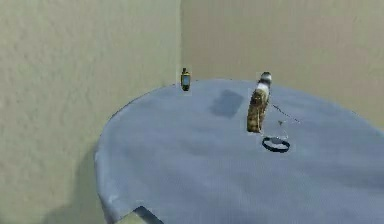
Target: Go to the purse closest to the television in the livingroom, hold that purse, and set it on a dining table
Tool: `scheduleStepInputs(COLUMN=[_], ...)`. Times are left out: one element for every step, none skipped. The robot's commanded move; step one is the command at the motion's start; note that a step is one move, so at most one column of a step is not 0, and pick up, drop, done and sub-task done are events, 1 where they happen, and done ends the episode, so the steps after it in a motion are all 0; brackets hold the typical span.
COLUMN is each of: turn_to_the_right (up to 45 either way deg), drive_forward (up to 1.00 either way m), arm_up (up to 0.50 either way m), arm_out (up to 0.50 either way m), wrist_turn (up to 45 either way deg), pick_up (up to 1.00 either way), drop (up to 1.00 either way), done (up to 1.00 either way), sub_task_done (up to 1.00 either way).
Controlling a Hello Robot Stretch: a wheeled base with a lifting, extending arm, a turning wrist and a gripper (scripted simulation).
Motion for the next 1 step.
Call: scheduleStepInputs(turn_to_the_right=[-42.0], drive_forward=[0.0], arm_up=[0.0], arm_out=[0.0], wrist_turn=[0.0], pick_up=[0.0], drop=[0.0], done=[0.0], sub_task_done=[0.0])
